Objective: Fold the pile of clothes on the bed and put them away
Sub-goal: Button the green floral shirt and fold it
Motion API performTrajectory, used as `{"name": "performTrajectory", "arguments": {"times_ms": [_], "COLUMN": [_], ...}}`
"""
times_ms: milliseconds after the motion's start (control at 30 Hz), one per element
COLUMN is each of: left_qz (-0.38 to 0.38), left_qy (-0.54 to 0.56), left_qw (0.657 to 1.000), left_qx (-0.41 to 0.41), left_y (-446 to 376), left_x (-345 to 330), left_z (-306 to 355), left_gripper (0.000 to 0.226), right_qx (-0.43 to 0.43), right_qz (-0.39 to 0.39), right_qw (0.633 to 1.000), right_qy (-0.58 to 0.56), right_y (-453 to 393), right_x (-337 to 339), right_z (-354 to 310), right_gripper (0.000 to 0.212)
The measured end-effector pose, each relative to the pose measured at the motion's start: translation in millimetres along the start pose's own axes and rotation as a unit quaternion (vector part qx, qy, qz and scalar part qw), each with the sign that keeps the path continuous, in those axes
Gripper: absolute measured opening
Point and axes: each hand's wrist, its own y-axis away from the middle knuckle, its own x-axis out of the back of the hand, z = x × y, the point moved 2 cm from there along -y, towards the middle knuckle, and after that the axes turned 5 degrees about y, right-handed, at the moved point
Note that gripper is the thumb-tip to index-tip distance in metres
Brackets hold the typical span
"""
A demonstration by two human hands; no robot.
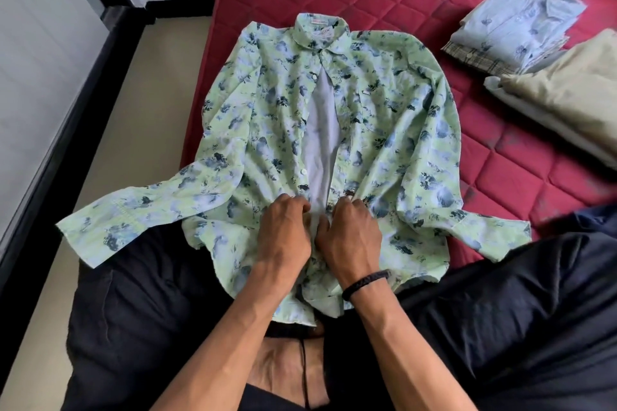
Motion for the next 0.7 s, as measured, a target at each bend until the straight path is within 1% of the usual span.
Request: {"name": "performTrajectory", "arguments": {"times_ms": [67, 133, 200, 233, 267, 333, 367, 433, 467, 533, 600, 667, 700], "left_qz": [0.017, 0.027, 0.029, 0.024, 0.022, 0.03, 0.041, 0.059, 0.065, 0.078, 0.089, 0.1, 0.104], "left_qy": [-0.016, -0.036, -0.043, -0.042, -0.038, 0.004, 0.044, 0.153, 0.205, 0.272, 0.306, 0.322, 0.322], "left_qw": [1.0, 0.999, 0.999, 0.999, 0.999, 0.998, 0.995, 0.978, 0.966, 0.946, 0.935, 0.927, 0.926], "left_qx": [0.005, 0.01, 0.016, 0.019, 0.025, 0.052, 0.075, 0.128, 0.147, 0.157, 0.157, 0.165, 0.166], "left_y": [3, 5, 5, 5, 5, 5, 5, 7, 9, 15, 21, 25, 25], "left_x": [-4, -5, -6, -6, -5, -2, 2, 6, 7, 9, 8, 5, 3], "left_z": [-4, -1, 2, 3, 2, -1, -4, -6, -5, 0, 1, -1, -3], "left_gripper": [0.019, 0.015, 0.012, 0.012, 0.011, 0.006, 0.005, 0.009, 0.01, 0.009, 0.003, 0.007, 0.009], "right_qx": [0.023, 0.045, 0.054, 0.047, 0.031, -0.013, -0.026, -0.034, -0.035, -0.039, -0.049, -0.059, -0.063], "right_qz": [-0.015, -0.038, -0.041, -0.038, -0.04, -0.081, -0.109, -0.166, -0.186, -0.204, -0.213, -0.211, -0.205], "right_qw": [0.997, 0.993, 0.993, 0.996, 0.998, 0.992, 0.979, 0.948, 0.934, 0.908, 0.883, 0.863, 0.859], "right_qy": [0.068, 0.105, 0.095, 0.073, 0.036, -0.101, -0.172, -0.268, -0.304, -0.364, -0.416, -0.455, -0.464], "right_y": [5, 8, 3, -1, -5, -12, -14, -14, -13, -10, -7, -6, -5], "right_x": [1, 4, 3, 1, 1, 4, 9, 17, 19, 21, 20, 18, 17], "right_z": [-8, -15, -13, -8, -1, 13, 18, 26, 28, 33, 34, 34, 34], "right_gripper": [0.02, 0.018, 0.013, 0.017, 0.022, 0.024, 0.024, 0.026, 0.026, 0.021, 0.014, 0.009, 0.008]}}
